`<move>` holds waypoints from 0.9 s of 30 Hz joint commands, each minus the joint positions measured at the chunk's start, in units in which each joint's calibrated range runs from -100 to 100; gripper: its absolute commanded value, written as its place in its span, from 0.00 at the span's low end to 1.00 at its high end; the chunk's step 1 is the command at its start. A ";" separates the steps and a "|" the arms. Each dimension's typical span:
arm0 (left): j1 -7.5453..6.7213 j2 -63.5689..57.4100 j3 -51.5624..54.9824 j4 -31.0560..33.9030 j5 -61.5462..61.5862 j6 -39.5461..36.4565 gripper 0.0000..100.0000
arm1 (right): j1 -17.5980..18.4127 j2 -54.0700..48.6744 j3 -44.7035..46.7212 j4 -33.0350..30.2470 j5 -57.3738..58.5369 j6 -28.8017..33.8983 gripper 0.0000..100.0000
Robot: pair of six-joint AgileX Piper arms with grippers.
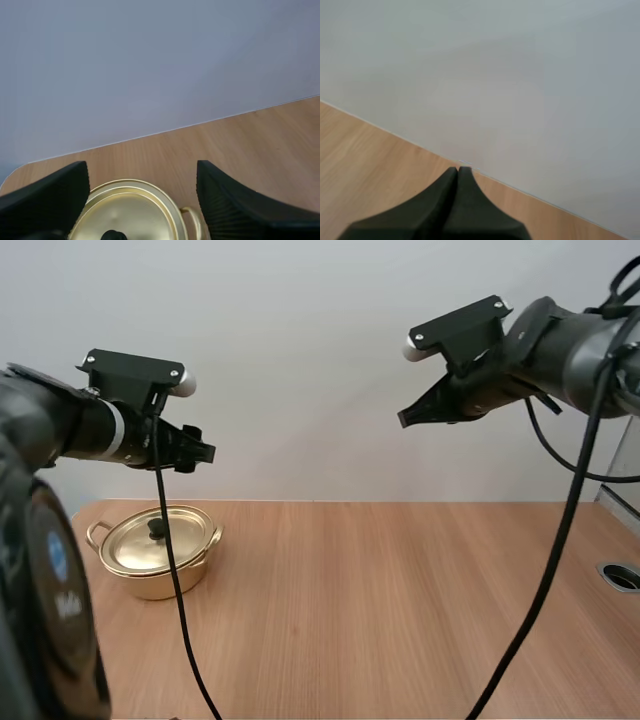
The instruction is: Open the pot, put the car inside, and close it
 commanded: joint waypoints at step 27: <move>-9.40 -52.17 21.14 -10.98 -30.53 -1.01 1.00 | 0.74 -22.87 29.91 10.57 -36.65 -8.59 0.00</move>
